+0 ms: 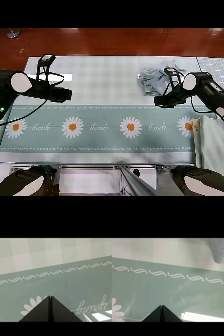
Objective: Fold the shirts.
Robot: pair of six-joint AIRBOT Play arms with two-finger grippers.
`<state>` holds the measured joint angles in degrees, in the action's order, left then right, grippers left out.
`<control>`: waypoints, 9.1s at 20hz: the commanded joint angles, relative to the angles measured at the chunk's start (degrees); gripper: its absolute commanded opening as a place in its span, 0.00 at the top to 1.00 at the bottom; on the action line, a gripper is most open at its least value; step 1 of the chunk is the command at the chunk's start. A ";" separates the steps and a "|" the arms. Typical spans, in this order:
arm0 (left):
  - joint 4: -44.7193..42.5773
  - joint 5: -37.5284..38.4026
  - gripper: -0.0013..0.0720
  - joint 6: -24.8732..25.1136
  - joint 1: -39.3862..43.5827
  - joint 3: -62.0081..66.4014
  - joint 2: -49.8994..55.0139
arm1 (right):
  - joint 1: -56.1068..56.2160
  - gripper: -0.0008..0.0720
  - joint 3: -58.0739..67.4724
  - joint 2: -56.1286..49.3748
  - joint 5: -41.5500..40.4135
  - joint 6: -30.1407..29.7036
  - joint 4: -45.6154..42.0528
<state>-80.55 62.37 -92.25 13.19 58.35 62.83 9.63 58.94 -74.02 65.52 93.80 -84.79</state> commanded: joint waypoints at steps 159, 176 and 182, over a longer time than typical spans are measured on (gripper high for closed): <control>33.31 21.53 0.96 8.79 -2.08 24.02 -27.34 | -3.82 0.96 42.12 32.52 25.51 -10.05 18.67; 37.55 -21.73 0.95 14.14 5.68 1.57 14.62 | -3.87 0.95 29.24 -15.50 -3.85 -5.86 20.65; 27.12 7.10 0.03 13.75 -6.56 15.23 20.94 | -13.75 0.13 38.42 -18.29 12.37 -11.69 19.56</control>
<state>-46.72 54.06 -78.04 12.60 67.90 80.93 0.99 93.86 -90.94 68.23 85.03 -63.07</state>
